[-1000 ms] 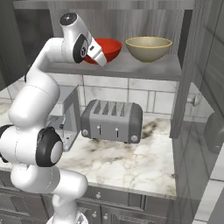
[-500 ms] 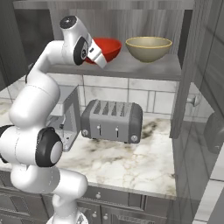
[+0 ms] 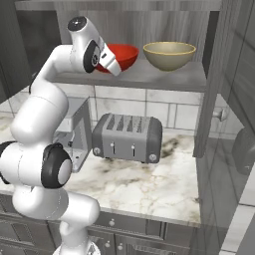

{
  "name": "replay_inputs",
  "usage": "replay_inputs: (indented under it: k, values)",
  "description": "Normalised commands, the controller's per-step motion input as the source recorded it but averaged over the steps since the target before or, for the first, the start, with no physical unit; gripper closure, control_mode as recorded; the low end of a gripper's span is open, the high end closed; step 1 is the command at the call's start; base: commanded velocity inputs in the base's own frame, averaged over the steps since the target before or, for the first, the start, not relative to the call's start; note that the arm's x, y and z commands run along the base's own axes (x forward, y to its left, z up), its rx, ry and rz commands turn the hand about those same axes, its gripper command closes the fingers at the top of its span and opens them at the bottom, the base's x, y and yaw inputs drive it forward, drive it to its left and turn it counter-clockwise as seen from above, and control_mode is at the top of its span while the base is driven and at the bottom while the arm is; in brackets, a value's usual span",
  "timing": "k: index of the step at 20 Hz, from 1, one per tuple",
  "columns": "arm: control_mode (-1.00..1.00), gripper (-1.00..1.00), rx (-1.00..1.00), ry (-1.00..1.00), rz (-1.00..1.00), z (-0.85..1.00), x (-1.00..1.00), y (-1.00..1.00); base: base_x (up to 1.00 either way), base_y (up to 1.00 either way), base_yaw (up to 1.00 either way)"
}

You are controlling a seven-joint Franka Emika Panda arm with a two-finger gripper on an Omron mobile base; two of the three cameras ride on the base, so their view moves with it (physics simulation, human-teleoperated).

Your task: Pick up the bowls from the cabinet and place each bowl in front of a stool on the dining counter.

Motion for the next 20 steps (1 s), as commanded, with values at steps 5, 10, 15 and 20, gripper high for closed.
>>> replay_inputs:
  k: [5, 10, 15, 20]
  values:
    - [-1.00, 1.00, 0.00, -0.04, 0.00, -0.02, -0.16, 0.00, 0.00, 0.00, 0.00]
    - [-1.00, 1.00, 0.00, -0.17, 0.02, 0.03, -0.96, 0.00, 0.00, 0.00, 0.00]
    - [-1.00, 1.00, 0.01, -0.19, 0.16, 0.12, -1.00, 0.00, 0.00, 0.00, 0.00]
    - [-1.00, 1.00, 0.09, -0.12, 0.20, 0.02, -1.00, -0.07, 0.00, 0.00, 0.00]
